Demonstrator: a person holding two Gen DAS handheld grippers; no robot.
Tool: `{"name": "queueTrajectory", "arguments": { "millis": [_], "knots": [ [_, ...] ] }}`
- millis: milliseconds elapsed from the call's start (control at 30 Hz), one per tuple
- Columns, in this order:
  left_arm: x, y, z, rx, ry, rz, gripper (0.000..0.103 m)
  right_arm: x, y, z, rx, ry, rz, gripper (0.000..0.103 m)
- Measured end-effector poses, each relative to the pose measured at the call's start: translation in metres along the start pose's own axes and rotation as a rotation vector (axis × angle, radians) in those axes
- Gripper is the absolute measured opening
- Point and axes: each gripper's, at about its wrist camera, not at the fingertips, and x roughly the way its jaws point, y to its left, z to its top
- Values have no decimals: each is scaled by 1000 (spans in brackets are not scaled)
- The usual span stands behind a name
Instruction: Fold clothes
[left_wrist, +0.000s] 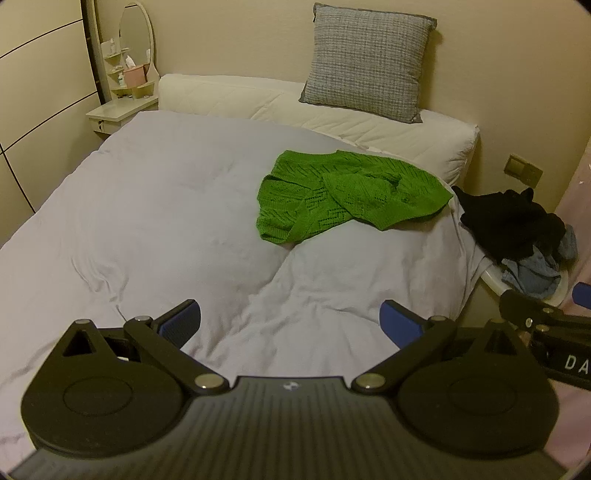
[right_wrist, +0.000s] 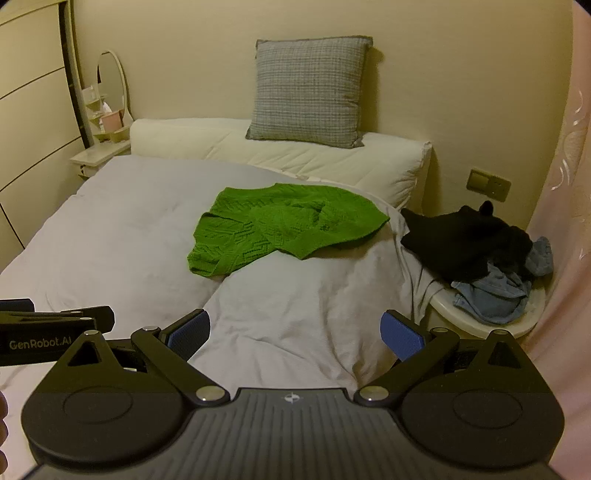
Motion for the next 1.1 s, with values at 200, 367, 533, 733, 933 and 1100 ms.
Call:
{"name": "queueTrajectory", "arguments": {
  "millis": [200,367,533,733,933,1100],
  "knots": [
    [1,-7,-2,2,-5,0,102,0,0,-2,-2,0,1,101],
    [5,-7,-8,-3,-4,0,102,1,0,-3,-3,-1,2,101],
    [5,-2,-13,6,2,-44,102,1,-1,-4,-5,-1,3,101],
    [6,3,-16,3,9,-44,102,2,1,-4,-10,0,4,102],
    [9,8,-16,1,19,-44,102,6,4,-2,-19,3,6,102],
    [15,12,-15,-3,35,-45,102,11,5,-1,-27,9,7,102]
  ]
}}
